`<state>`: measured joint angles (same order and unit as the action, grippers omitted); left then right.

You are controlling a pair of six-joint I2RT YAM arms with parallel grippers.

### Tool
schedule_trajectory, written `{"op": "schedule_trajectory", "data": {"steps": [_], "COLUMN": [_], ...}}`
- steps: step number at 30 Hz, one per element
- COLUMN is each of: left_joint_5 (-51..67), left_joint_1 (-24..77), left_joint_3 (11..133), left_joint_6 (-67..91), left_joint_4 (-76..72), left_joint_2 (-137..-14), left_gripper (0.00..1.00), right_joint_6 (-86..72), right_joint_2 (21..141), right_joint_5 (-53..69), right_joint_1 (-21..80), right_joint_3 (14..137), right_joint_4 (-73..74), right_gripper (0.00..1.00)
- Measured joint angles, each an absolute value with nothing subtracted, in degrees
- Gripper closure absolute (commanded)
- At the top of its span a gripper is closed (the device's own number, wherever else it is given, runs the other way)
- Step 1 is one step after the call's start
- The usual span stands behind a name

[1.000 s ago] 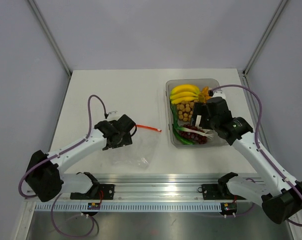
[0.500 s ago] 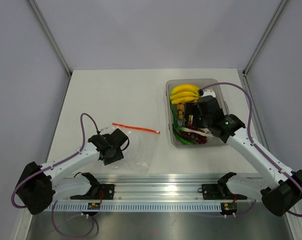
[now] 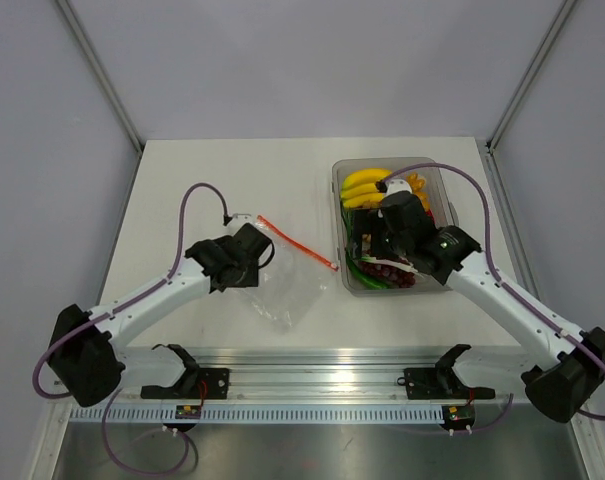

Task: Place the food in the zip-top bag and seal the zipper
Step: Pick up the zipper food storage bag at the center of the board.

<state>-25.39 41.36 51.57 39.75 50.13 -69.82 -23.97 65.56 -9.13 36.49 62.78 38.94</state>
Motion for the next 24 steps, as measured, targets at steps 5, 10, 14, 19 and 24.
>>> {"op": "schedule_trajectory", "data": {"steps": [5,10,14,19,24], "left_joint_5": [-29.93,-32.67,-29.52,-23.2,-17.93], "left_joint_1": [39.4,33.21,31.94,34.81,40.88], "left_joint_3": [57.76,64.62,66.15,59.55,48.58], "left_joint_6": [30.55,28.53,31.05,41.43,54.87], "left_joint_4": [47.88,49.89,50.81,51.81,50.92], "left_joint_2": [-76.77,-82.17,-78.52,-66.72,-57.63], "left_gripper": [0.01,0.1,0.14,0.14,0.12], "right_joint_6": [-22.44,-21.85,-21.28,-21.17,-21.41], "right_joint_2": [73.19,79.64,86.11,90.43,90.48], "right_joint_5": [-8.64,-6.33,-5.74,-5.98,-8.19], "right_joint_1": [42.96,45.98,46.13,46.13,46.13], "right_joint_3": [69.21,72.51,75.16,76.44,78.04], "right_joint_4": [39.27,39.2,39.53,39.66,39.68], "right_gripper": [0.01,0.01,0.0,0.0,0.01]}}
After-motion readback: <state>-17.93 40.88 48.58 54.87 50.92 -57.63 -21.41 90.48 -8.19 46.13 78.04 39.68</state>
